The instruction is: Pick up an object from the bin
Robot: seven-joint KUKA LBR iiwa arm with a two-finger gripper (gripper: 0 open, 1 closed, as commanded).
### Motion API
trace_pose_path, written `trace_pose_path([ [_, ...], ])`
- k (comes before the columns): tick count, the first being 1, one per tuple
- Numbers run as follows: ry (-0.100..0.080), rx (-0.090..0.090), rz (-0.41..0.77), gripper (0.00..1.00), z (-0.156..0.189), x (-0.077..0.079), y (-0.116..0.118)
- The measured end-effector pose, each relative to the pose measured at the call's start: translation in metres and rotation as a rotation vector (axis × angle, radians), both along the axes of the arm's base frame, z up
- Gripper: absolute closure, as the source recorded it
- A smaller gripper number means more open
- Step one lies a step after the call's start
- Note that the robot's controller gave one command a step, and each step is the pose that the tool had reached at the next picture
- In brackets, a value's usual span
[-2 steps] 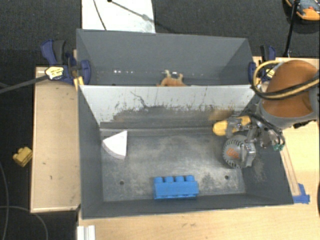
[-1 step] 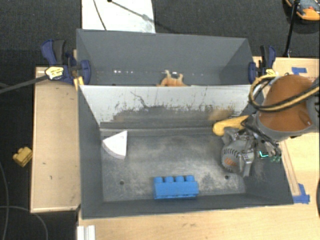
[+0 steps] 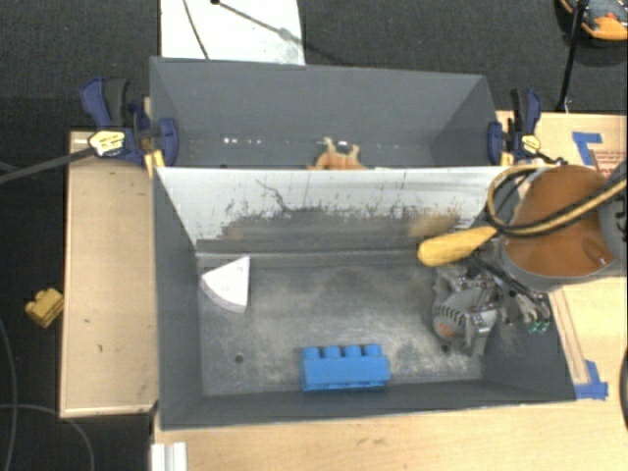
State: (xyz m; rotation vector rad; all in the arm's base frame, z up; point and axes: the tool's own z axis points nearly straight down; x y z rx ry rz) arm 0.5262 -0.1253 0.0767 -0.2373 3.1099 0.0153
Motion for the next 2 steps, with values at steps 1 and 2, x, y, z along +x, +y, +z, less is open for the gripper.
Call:
trace_pose_path([
  [1,0.0,0.0,0.0,1.0,0.0,0.0,0.0],
  [2,0.02,-0.008,0.02,1.0,0.046,-0.013,0.008],
])
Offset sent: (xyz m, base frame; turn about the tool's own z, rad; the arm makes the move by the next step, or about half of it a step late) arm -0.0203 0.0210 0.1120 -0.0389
